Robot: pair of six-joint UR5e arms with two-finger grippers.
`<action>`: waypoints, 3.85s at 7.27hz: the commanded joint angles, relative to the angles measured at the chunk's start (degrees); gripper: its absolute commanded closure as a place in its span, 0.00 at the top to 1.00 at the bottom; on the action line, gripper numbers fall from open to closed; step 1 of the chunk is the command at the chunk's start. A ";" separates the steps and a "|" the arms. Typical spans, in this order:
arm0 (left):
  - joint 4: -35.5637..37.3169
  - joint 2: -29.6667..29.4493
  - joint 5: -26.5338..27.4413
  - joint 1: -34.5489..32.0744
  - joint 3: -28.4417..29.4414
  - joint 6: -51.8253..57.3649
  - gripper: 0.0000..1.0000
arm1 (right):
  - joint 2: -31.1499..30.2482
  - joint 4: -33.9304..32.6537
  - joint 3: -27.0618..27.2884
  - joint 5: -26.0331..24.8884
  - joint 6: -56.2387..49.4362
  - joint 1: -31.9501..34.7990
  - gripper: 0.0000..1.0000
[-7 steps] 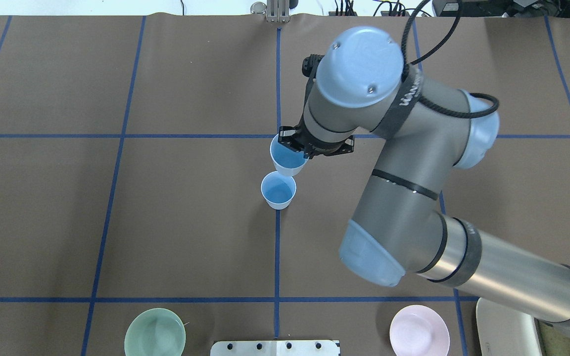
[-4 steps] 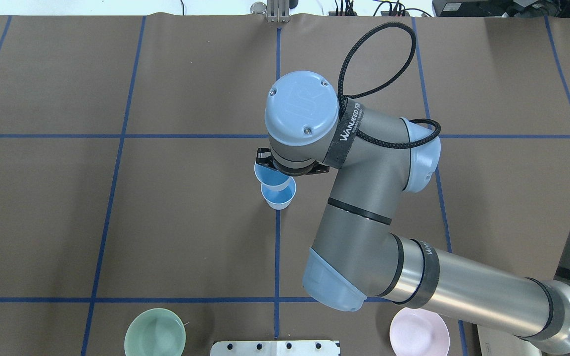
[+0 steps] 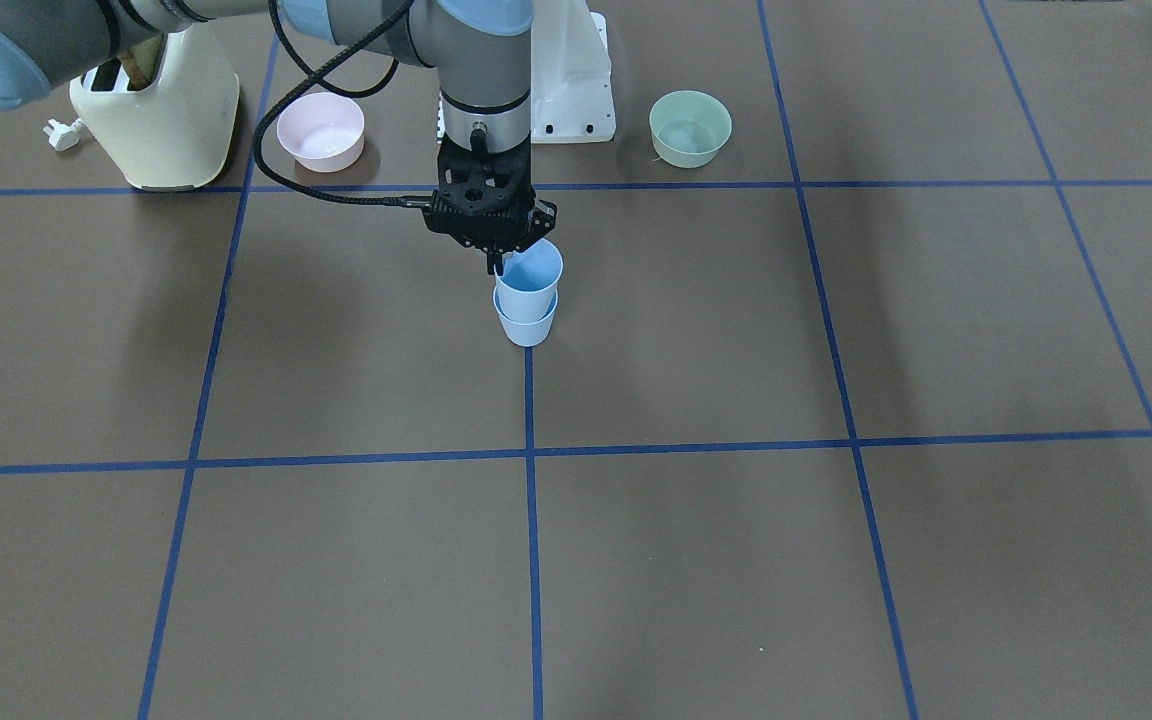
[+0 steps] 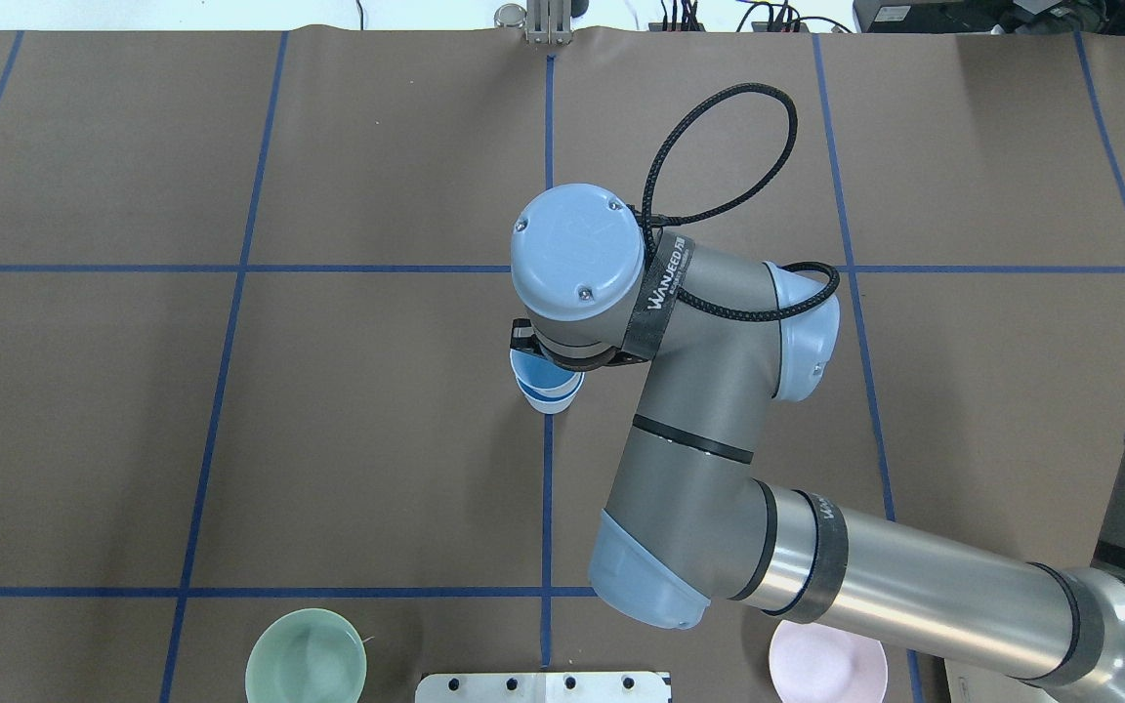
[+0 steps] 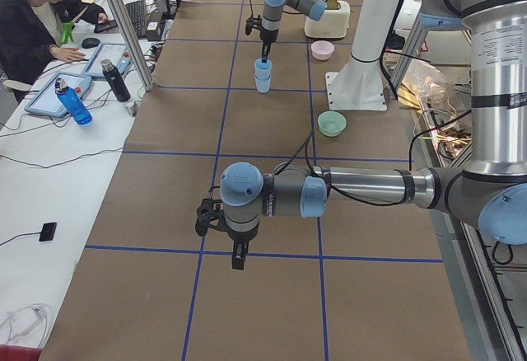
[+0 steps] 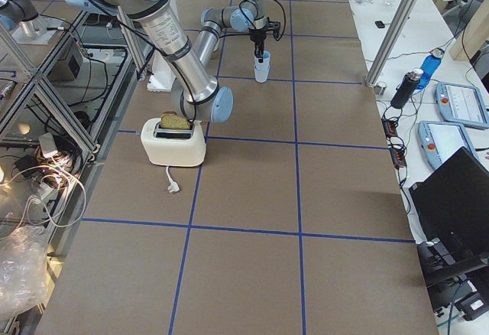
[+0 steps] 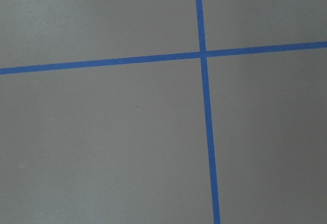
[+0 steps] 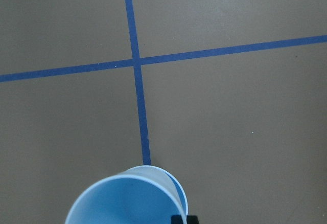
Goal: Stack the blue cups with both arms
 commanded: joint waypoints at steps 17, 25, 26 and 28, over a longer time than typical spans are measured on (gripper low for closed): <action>-0.28 1.04 0.35 0.64 0.78 -2.46 0.98 | -33.98 4.51 -8.09 30.09 -84.23 60.41 1.00; -0.46 2.28 0.53 0.64 0.16 -2.28 0.98 | -49.85 17.61 -6.77 30.09 -83.56 64.57 1.00; -0.37 2.28 0.61 0.64 0.25 -2.20 0.98 | -49.94 17.61 -6.94 29.83 -83.56 64.57 1.00; -0.28 2.45 0.70 0.64 0.77 -2.29 0.99 | -49.76 17.61 -6.94 30.00 -83.56 64.57 1.00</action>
